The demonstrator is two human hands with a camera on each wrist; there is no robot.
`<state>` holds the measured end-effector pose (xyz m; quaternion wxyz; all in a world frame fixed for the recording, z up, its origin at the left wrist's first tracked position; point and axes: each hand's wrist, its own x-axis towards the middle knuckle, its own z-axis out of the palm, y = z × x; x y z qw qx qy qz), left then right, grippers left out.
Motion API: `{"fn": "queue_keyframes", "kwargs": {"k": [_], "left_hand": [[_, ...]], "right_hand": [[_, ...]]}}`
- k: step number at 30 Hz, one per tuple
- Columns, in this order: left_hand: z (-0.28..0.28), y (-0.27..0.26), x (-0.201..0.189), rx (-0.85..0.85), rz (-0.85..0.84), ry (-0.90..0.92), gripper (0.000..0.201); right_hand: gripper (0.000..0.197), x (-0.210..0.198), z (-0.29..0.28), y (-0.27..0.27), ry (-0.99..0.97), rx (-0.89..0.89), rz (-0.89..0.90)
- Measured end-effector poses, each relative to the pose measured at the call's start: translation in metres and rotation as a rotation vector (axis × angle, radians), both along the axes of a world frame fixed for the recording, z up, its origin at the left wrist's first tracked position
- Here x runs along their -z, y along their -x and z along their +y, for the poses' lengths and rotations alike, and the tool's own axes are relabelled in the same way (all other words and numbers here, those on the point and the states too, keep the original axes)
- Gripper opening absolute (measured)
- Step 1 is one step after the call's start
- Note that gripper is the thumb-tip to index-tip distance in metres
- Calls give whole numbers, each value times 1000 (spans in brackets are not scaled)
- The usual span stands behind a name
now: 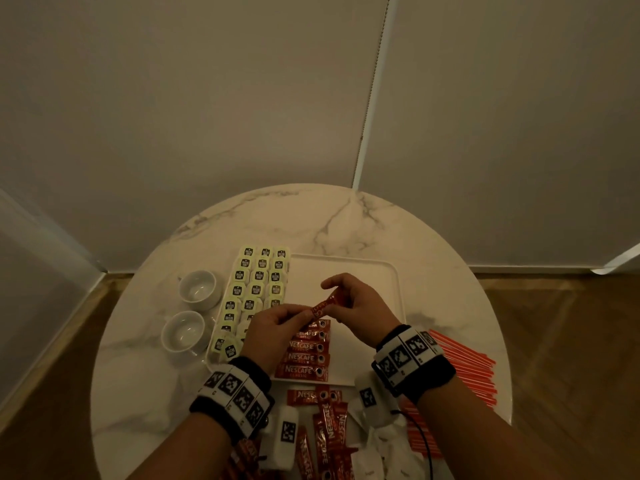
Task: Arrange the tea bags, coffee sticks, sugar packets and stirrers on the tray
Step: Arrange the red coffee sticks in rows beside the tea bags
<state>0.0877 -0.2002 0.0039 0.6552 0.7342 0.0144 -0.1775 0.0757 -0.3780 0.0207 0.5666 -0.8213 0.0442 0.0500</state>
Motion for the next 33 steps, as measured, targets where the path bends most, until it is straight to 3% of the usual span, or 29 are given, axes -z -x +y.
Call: {"fn": "queue_keyframes", "kwargs": {"k": [3, 6, 13, 17, 20, 22, 25, 28, 30, 33], "left_hand": [[-4, 0, 1, 66, 39, -37, 8], [-5, -2, 0, 91, 44, -63, 8], [-7, -6, 3, 99, 43, -97, 5], [-7, -4, 5, 135, 22, -126, 6], [-8, -6, 9, 48, 41, -89, 8], [-8, -8, 11, -37, 59, -37, 9], [-8, -7, 15, -64, 57, -27, 9], [-8, -4, 22, -30, 71, -78, 8], [-5, -1, 28, 58, 105, -145, 11], [2, 7, 38, 239, 152, -264, 13]], "right_hand": [[38, -1, 1, -4, 43, 10, 5], [28, -1, 1, -8, 30, 56, -4], [24, 1, 9, -10, -321, 218, 52], [16, 7, 12, -15, -305, 290, 30], [15, 12, 14, -19, -425, 417, 84], [18, 15, 16, -18, -485, 393, 180], [9, 19, 22, -16, -387, 224, 254], [7, 19, 20, -24, -375, 223, 249], [5, 18, 14, -36, -347, 239, 249], [12, 24, 9, -55, -127, 167, 249]]}}
